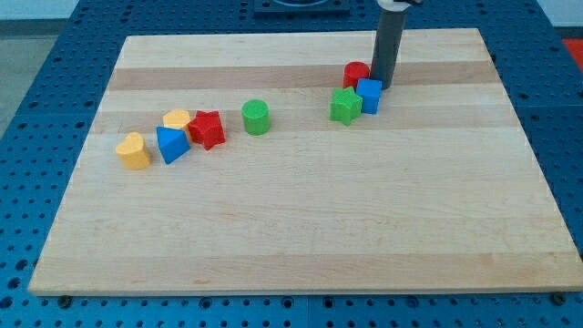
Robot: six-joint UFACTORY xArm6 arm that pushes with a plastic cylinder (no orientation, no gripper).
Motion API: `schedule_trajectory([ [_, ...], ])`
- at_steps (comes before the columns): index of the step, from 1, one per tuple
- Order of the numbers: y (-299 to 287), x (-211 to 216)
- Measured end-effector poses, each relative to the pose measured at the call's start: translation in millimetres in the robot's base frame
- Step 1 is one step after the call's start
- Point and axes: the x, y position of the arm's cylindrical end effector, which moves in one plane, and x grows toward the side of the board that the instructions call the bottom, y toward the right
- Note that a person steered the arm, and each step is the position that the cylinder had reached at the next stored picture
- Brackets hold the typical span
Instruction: Move blue cube in between green star and red circle
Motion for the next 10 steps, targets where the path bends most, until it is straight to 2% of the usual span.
schedule_trajectory([
  [2, 0, 16],
  [4, 36, 29],
  [5, 33, 45],
  [7, 5, 45],
  [10, -3, 44],
])
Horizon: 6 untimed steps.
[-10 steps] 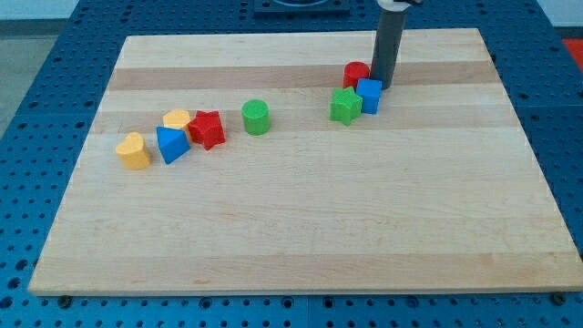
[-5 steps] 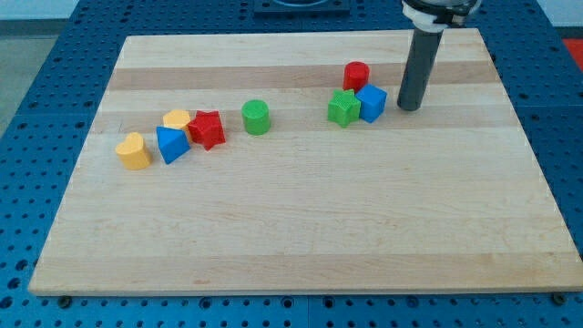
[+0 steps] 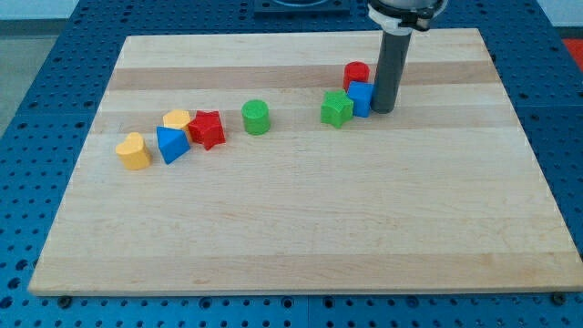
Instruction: Move blue cube in between green star and red circle
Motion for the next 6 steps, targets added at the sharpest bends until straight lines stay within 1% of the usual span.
schedule_trajectory([
  [5, -3, -13],
  [6, -3, 5],
])
